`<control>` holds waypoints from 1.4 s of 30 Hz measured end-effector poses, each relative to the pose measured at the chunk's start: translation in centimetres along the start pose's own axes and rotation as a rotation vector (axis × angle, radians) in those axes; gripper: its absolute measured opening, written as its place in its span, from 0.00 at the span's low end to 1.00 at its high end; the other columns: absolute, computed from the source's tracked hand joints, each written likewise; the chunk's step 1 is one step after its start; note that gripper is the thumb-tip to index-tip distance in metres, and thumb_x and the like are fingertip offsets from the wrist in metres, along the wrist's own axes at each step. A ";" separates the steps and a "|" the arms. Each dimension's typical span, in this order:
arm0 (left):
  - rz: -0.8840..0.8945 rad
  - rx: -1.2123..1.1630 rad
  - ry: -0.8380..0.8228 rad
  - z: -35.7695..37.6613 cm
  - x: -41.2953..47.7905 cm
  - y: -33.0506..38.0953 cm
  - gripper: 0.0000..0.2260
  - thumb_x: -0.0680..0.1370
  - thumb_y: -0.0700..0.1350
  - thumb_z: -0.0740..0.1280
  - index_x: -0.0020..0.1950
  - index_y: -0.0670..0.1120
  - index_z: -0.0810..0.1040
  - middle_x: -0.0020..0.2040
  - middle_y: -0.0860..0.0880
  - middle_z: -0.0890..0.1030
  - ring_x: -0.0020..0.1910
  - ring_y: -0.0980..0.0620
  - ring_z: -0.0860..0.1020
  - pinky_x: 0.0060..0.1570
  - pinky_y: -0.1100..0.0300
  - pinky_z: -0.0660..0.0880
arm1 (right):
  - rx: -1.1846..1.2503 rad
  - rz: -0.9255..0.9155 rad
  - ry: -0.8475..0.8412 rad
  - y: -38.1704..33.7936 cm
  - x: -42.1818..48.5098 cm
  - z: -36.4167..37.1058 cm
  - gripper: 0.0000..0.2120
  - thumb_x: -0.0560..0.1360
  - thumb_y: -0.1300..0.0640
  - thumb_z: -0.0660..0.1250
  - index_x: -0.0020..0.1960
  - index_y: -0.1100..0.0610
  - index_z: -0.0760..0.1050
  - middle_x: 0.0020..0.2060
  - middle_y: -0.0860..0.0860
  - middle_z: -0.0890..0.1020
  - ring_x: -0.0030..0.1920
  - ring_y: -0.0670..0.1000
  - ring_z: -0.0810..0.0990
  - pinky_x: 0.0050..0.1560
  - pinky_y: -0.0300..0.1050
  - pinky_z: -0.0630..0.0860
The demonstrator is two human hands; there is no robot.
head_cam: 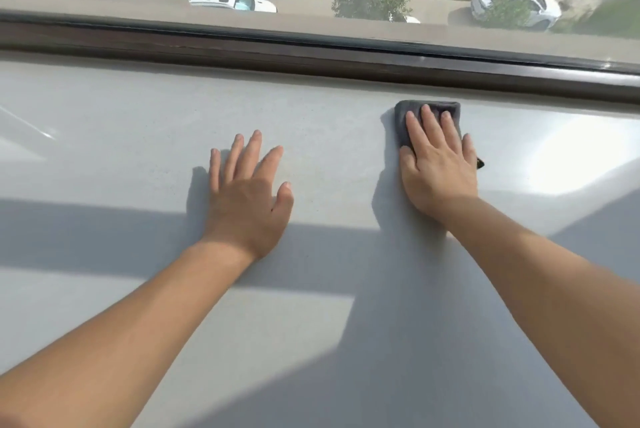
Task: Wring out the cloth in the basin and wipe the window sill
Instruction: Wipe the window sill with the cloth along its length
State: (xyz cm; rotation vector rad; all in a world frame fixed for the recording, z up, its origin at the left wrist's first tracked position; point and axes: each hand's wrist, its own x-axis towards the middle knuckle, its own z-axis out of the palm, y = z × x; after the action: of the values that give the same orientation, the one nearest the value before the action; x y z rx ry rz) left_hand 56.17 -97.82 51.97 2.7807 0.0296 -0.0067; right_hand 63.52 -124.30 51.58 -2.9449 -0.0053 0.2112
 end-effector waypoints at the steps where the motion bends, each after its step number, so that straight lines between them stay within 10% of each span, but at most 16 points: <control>1: 0.007 -0.011 0.010 0.3 -1.3 0.7 0.26 0.78 0.54 0.51 0.76 0.49 0.64 0.81 0.46 0.55 0.80 0.47 0.48 0.77 0.46 0.38 | 0.018 0.057 0.014 -0.1 0.4 0.0 0.28 0.82 0.46 0.47 0.81 0.43 0.47 0.81 0.44 0.47 0.81 0.50 0.42 0.79 0.59 0.41; 9: -0.010 0.038 0.015 3.2 -8.9 3.4 0.25 0.79 0.54 0.53 0.75 0.51 0.64 0.80 0.45 0.56 0.80 0.47 0.49 0.76 0.46 0.43 | -0.071 -0.409 -0.068 -1.1 -9.5 1.8 0.29 0.80 0.44 0.46 0.81 0.44 0.50 0.81 0.44 0.50 0.81 0.51 0.45 0.79 0.57 0.43; 16: -0.022 0.096 0.008 3.4 -8.8 3.6 0.25 0.78 0.54 0.52 0.76 0.52 0.61 0.81 0.46 0.54 0.80 0.47 0.47 0.77 0.44 0.43 | 0.029 -0.023 0.038 0.8 -5.6 0.9 0.30 0.80 0.46 0.48 0.81 0.45 0.49 0.82 0.46 0.49 0.81 0.52 0.44 0.78 0.60 0.43; 22: -0.032 0.112 0.010 3.0 -8.3 3.6 0.26 0.78 0.55 0.52 0.76 0.51 0.63 0.81 0.46 0.55 0.80 0.47 0.48 0.77 0.45 0.43 | -0.028 -0.497 0.054 0.3 -15.9 2.9 0.27 0.79 0.49 0.57 0.78 0.51 0.64 0.79 0.50 0.62 0.80 0.55 0.56 0.76 0.62 0.57; 29: -0.055 0.106 -0.027 2.4 -7.5 3.5 0.27 0.78 0.57 0.51 0.77 0.53 0.60 0.81 0.49 0.51 0.80 0.51 0.43 0.77 0.48 0.39 | -0.002 -0.114 0.058 2.6 -10.7 1.0 0.29 0.80 0.46 0.48 0.81 0.47 0.51 0.82 0.47 0.51 0.81 0.53 0.45 0.79 0.57 0.46; 36: -0.038 0.125 -0.075 2.3 -8.9 3.9 0.29 0.77 0.58 0.52 0.78 0.53 0.59 0.82 0.47 0.49 0.80 0.50 0.42 0.76 0.45 0.36 | -0.061 -0.485 0.027 2.3 -21.7 3.4 0.27 0.81 0.48 0.55 0.79 0.50 0.61 0.79 0.49 0.61 0.80 0.55 0.55 0.77 0.59 0.56; 42: 0.021 0.025 -0.053 1.9 -15.6 6.0 0.26 0.78 0.54 0.55 0.76 0.51 0.64 0.81 0.44 0.54 0.80 0.47 0.48 0.76 0.41 0.38 | -0.026 -0.020 0.047 3.7 -20.1 2.5 0.30 0.81 0.47 0.49 0.82 0.49 0.49 0.82 0.48 0.49 0.81 0.52 0.44 0.79 0.56 0.43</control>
State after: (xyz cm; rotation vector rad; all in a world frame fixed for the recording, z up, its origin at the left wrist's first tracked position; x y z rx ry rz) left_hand 40.66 -104.45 52.45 2.8039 -0.0129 -0.0766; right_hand 43.23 -127.83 51.33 -2.9739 -0.0305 0.1405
